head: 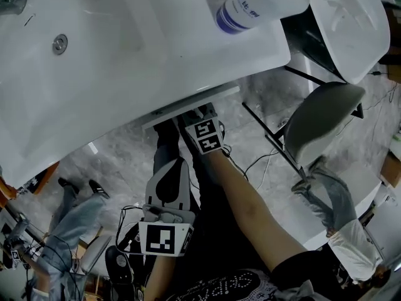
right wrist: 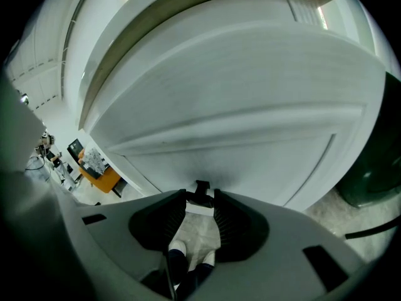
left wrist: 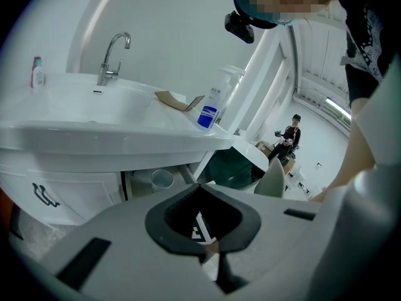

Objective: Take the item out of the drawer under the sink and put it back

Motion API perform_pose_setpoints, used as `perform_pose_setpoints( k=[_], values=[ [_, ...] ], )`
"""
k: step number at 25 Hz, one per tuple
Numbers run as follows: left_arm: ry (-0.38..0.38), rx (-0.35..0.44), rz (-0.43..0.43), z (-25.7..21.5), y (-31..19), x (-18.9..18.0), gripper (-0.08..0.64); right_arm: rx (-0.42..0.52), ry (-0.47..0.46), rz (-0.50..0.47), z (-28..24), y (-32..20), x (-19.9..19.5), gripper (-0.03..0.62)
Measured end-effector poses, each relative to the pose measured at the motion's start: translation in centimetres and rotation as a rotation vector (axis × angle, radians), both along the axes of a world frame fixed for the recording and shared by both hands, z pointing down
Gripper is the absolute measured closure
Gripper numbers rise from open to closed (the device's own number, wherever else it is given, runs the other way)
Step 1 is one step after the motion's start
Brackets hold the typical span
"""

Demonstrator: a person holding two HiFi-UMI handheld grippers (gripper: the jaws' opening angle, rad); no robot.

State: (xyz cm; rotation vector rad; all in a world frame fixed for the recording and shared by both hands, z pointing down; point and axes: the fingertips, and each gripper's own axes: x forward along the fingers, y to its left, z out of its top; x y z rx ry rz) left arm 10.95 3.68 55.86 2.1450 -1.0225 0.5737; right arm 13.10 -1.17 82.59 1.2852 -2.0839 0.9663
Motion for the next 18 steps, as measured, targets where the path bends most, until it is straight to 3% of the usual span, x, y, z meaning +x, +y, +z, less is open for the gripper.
perform_pose_setpoints(
  k=[14,18],
  values=[
    [0.011,0.019,0.020,-0.6,0.5,0.4,0.560,-0.007,0.007,-0.028,-0.3,2.6,0.4,0.446],
    [0.023,0.016,-0.016,-0.9,0.5,0.5,0.560,-0.010,0.004,-0.022,-0.3,4.1,0.6,0.446]
  ],
)
